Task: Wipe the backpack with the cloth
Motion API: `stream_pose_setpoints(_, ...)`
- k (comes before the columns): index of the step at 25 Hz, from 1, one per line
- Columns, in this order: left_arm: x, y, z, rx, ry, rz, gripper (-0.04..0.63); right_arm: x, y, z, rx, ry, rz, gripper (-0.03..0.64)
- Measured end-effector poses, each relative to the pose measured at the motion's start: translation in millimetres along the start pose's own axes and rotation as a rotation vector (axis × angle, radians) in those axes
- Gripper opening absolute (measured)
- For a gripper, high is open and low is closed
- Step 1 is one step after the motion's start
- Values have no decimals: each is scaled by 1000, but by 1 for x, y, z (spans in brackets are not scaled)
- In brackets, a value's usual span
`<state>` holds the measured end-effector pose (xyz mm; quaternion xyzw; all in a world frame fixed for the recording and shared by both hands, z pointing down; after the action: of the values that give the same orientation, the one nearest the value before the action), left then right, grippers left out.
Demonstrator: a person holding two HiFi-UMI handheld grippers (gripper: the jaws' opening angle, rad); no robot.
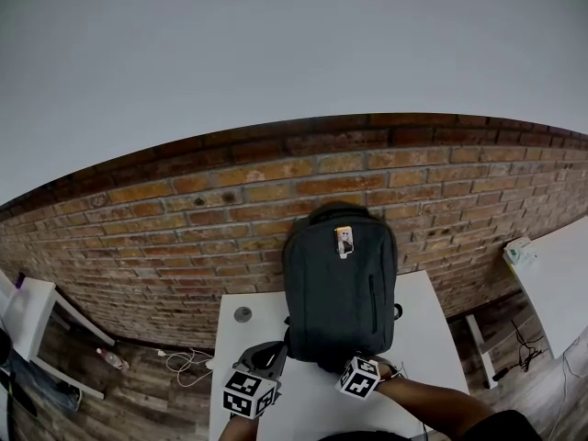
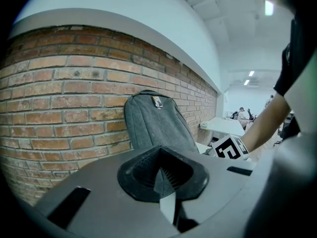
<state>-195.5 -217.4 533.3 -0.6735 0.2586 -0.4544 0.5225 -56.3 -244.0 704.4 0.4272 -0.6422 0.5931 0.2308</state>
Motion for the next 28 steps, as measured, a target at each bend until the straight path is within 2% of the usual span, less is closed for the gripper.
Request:
stream_pose_setpoints(4, 1, 0, 0, -1, -5, 2, -18, -4, 23, 2, -10, 3, 53, 52)
stream_pose_setpoints(13, -2, -3, -7, -10, 2, 7, -18, -21, 71, 25, 66, -7, 173, 52)
stream_pose_setpoints(18, -2, -3, -10, -17, 5, 11, -18, -39, 102, 60, 158, -51, 227, 52)
stream_pose_setpoints(28, -4, -5, -15, -19, 6, 13, -18, -67, 147, 159, 223, -193, 302, 52)
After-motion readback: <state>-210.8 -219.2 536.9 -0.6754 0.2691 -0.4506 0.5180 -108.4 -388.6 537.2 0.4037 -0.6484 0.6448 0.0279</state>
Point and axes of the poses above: the fingertips, and each gripper's own axes: x forward along the fingers, z to its right, y out of its top, the point moved 4 cm from there along -x, backward along the fingers
